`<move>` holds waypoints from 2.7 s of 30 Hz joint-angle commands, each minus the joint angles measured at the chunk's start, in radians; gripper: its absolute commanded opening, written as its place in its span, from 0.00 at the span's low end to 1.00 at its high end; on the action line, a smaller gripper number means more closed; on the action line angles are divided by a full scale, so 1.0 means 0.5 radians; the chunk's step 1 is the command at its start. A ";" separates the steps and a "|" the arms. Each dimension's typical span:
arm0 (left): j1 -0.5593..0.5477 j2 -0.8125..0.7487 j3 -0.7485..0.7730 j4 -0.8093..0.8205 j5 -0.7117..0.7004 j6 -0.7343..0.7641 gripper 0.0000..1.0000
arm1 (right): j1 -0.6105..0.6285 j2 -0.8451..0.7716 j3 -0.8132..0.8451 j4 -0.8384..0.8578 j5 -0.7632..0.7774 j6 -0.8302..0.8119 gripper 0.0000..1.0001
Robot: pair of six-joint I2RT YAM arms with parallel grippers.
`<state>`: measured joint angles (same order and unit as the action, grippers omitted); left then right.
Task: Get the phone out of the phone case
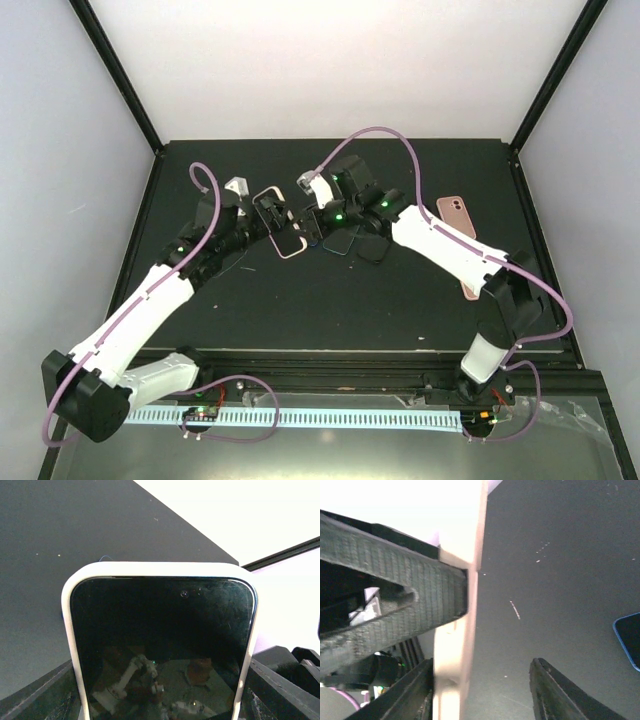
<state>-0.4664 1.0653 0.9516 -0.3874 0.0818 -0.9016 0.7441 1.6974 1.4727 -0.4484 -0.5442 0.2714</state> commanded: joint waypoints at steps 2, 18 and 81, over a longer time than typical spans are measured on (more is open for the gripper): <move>-0.015 -0.103 0.073 0.222 -0.046 -0.003 0.70 | 0.030 -0.005 0.102 0.000 0.079 0.010 0.33; 0.152 -0.071 0.084 0.460 0.178 0.398 0.99 | -0.267 -0.278 -0.069 -0.054 -0.113 -0.107 0.01; -0.360 0.475 -0.361 2.263 1.227 0.342 0.34 | -1.014 -0.967 -0.907 0.058 -1.603 -0.396 0.01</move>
<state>-0.6376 1.2728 0.7197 0.6701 0.6559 -0.7246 0.2356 1.2274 1.0100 -0.4828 -1.2751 0.0555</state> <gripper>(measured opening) 0.351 0.093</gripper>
